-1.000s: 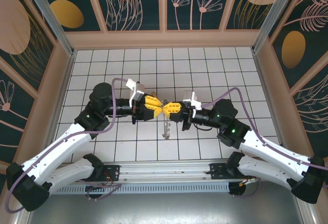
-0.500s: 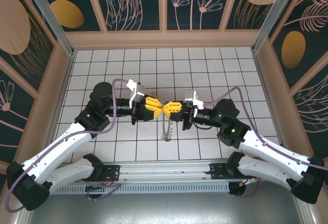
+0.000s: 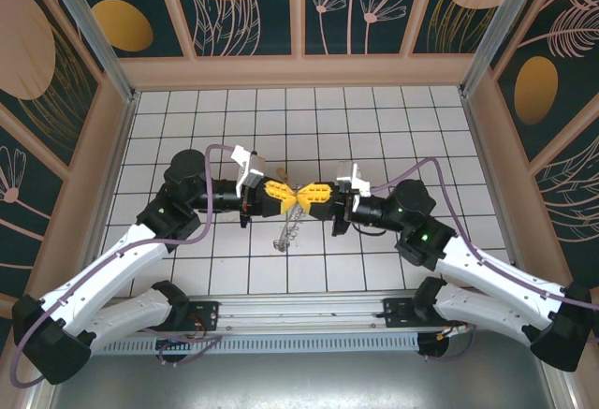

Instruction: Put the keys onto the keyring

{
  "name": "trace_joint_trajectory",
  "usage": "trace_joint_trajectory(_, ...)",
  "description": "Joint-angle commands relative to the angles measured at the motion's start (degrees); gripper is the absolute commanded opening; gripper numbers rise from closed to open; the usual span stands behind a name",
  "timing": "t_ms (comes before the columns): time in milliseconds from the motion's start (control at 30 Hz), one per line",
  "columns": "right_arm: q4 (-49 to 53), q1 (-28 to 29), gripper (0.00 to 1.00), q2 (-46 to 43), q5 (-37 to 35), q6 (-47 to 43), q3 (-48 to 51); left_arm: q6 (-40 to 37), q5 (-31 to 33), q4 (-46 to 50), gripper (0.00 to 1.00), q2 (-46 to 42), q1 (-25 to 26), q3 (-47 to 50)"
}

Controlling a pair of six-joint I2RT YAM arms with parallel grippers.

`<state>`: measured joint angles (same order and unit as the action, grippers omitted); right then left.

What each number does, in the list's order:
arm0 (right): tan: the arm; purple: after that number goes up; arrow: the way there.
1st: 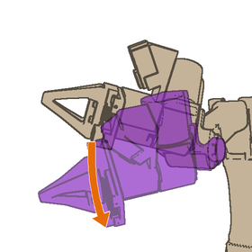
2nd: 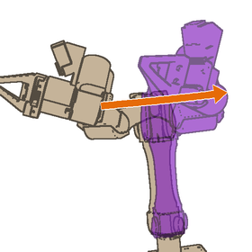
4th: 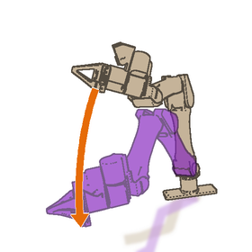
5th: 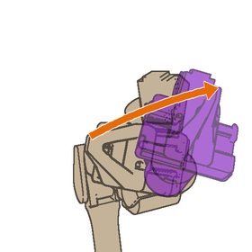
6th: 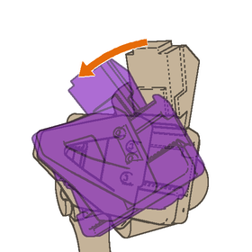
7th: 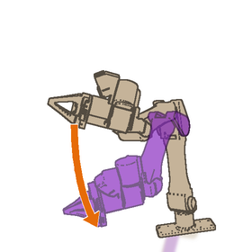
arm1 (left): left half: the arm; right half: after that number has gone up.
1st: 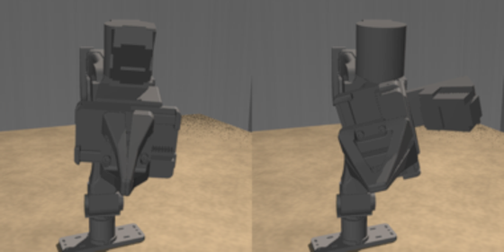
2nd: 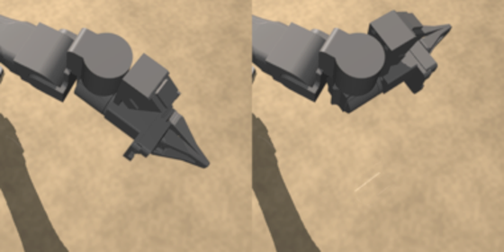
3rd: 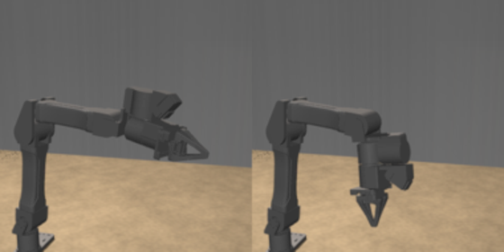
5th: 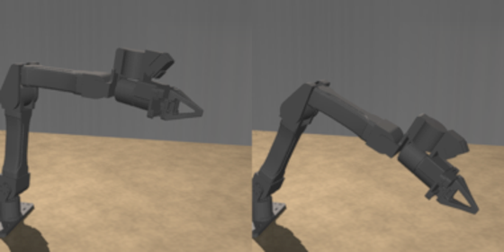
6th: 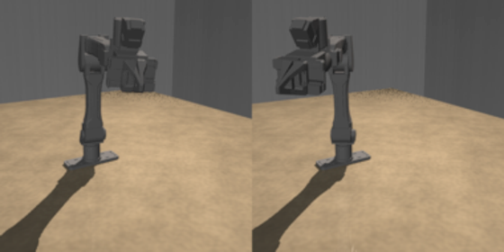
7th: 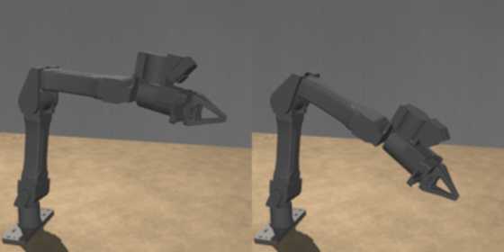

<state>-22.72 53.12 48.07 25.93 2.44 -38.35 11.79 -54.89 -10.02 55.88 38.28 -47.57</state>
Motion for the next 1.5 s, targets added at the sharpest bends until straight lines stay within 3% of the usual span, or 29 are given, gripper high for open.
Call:
trace_joint_trajectory(0, 6.66, 1.0, 0.26, -2.35, -4.86, -2.11, -2.51, -0.87, -0.21, -1.55, 0.0, 0.0, 0.43, -0.24)
trace_joint_trajectory(133, 11.9, 1.64, 0.31, -4.41, -7.99, -2.26, -2.94, -0.98, -0.49, -1.66, 0.0, 0.13, 0.42, -0.42)
trace_joint_trajectory(300, 15.57, 2.18, 0.29, -5.45, -9.67, -2.44, -3.54, -1.11, -1.13, -1.78, 0.0, -0.24, 0.41, -0.33)
trace_joint_trajectory(633, 15.12, 2.42, 0.27, -3.51, -4.84, -2.93, -6.09, -5.85, -1.44, 5.06, 0.0, -0.32, 0.41, -2.49)
trace_joint_trajectory(1200, 22.7, 2.34, 0.27, -0.03, -2.45, -2.17, -10.08, -6.34, -2.02, 4.53, 0.0, -1.34, 0.44, -2.64)
trace_joint_trajectory(1467, 22.81, 2.35, 0.13, -1.06, -3.17, -2.15, -9.6, -5.86, -1.8, 3.93, 0.0, -1.38, 0.44, -2.62)
